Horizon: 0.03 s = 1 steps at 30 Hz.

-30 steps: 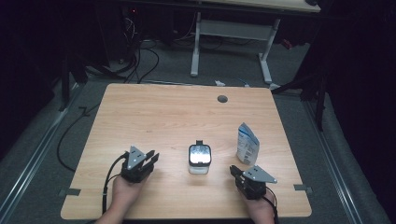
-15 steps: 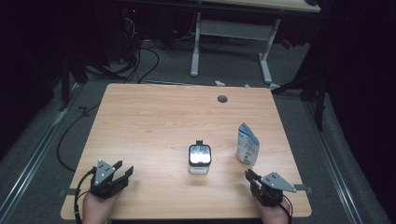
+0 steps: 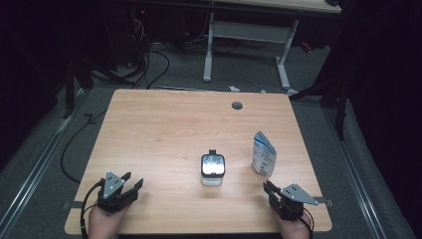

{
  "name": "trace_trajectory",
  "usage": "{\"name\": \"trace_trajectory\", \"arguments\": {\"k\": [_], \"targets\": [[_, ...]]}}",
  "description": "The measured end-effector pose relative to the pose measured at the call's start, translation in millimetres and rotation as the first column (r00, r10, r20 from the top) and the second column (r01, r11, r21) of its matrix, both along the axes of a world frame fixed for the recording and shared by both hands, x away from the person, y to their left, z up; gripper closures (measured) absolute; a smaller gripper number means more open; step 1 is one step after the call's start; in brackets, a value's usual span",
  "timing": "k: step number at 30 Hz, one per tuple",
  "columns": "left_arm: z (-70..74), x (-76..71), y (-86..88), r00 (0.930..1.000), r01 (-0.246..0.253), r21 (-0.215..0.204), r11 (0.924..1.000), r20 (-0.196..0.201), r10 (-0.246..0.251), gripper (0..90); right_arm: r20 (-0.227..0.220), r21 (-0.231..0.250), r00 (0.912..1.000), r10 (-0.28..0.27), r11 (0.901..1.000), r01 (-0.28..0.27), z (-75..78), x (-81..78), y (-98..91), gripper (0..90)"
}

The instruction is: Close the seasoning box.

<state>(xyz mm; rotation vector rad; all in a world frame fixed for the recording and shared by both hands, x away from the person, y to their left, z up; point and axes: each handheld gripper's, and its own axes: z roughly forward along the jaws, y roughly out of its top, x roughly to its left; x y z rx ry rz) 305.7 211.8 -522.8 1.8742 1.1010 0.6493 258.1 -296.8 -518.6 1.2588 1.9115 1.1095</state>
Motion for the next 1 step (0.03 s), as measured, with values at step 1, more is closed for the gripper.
{"name": "trace_trajectory", "arguments": {"k": [1], "targets": [[0.0, -0.1, -0.2, 1.0000, 0.000, 0.001, 1.0000, -0.001, 0.000, 48.1, -0.001, 0.000, 1.0000, 0.001, 1.0000, -0.001, -0.2, -0.2, -0.2, 80.9]]}}
